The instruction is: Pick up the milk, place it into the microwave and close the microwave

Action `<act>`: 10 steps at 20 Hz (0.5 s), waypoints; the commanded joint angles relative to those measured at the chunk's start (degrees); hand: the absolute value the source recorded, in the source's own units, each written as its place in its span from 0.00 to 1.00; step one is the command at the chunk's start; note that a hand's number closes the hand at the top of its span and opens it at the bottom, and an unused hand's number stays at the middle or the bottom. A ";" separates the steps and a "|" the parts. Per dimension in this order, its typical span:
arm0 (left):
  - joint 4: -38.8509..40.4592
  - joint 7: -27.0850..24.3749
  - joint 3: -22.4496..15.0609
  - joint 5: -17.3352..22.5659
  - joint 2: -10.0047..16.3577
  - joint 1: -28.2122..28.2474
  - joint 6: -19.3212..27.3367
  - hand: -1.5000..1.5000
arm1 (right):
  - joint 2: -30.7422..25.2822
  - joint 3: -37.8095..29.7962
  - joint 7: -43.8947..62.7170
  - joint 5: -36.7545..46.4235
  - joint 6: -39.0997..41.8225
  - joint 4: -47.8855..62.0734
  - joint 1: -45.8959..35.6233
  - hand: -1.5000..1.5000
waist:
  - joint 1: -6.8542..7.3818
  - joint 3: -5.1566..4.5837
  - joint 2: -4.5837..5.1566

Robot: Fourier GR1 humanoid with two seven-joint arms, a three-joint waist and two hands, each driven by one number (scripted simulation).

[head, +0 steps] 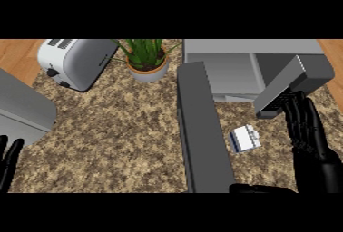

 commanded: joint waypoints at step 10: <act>-8.66 -0.88 7.02 9.21 0.41 11.53 -8.06 0.00 | 1.13 -6.16 -8.48 1.10 -3.80 17.23 -0.22 0.00 | 0.67 0.03 0.00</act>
